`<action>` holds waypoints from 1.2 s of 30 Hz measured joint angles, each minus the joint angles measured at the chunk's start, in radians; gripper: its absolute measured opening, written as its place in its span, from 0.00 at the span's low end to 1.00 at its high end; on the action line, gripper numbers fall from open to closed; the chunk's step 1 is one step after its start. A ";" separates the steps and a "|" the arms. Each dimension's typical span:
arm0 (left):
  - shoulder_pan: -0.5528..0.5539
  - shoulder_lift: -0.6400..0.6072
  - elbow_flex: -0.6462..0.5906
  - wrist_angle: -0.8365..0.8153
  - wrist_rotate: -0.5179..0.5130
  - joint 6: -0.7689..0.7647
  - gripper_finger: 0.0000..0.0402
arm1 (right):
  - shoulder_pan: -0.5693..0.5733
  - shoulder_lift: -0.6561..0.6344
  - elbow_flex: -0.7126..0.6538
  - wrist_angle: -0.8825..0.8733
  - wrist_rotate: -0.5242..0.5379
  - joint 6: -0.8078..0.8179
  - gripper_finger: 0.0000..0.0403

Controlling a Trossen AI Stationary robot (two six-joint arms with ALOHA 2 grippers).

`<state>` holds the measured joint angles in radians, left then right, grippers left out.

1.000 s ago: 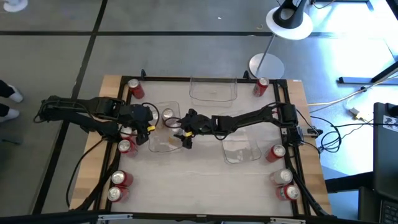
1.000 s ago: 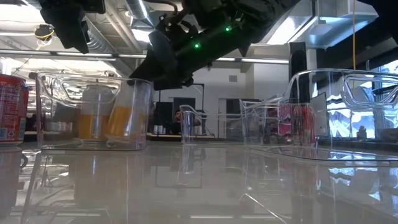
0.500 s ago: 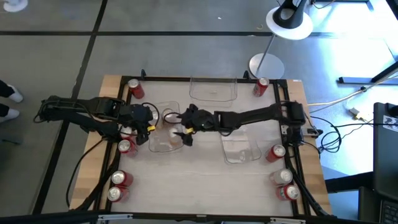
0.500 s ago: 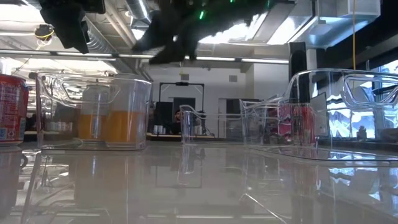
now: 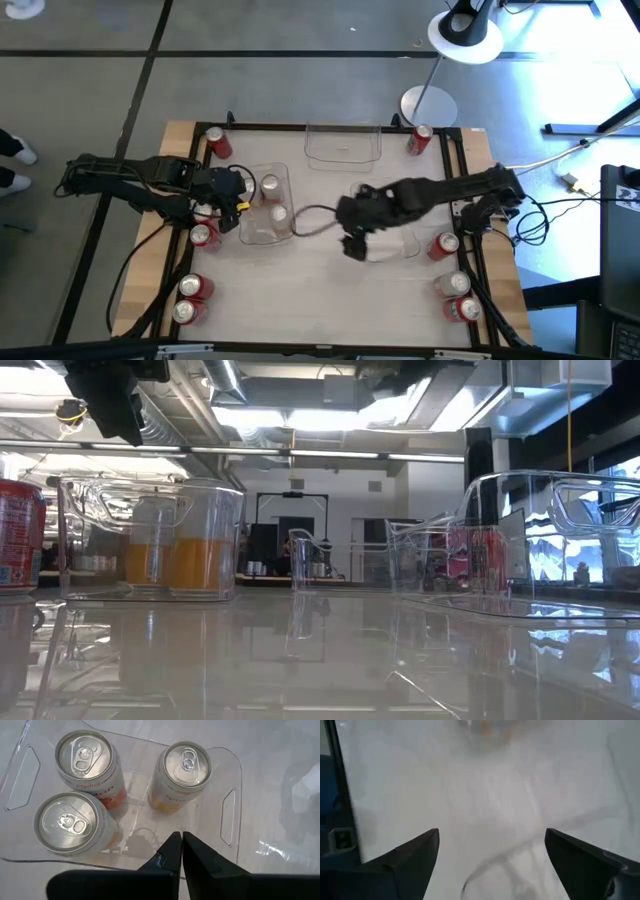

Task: Sort soda cans
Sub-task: Put the orange white soda can into the left transparent bin

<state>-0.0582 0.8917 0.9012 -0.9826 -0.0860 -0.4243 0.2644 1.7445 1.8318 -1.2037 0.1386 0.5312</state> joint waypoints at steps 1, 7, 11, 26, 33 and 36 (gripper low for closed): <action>0.000 0.000 0.000 -0.001 0.000 0.002 0.02 | 0.014 -0.009 0.005 -0.042 0.000 0.053 0.89; 0.000 0.000 0.000 0.000 0.000 0.004 0.02 | 0.105 -0.025 0.007 -0.325 -0.008 0.332 0.89; 0.000 0.000 0.000 0.000 0.000 -0.007 0.02 | 0.184 -0.045 -0.031 -0.343 -0.046 0.444 0.89; 0.000 -0.001 -0.001 0.004 0.000 -0.014 0.02 | 0.525 -0.332 -0.413 -0.368 -0.127 1.223 0.89; 0.000 -0.001 -0.001 0.024 -0.004 -0.002 0.02 | 0.659 -0.364 -0.500 -0.302 -0.194 1.473 0.89; 0.000 -0.001 -0.001 0.033 -0.004 0.007 0.02 | 0.704 -0.363 -0.533 -0.270 -0.195 1.542 0.89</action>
<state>-0.0586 0.8909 0.9005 -0.9494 -0.0898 -0.4169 0.9681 1.3815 1.2990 -1.4734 -0.0563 2.0731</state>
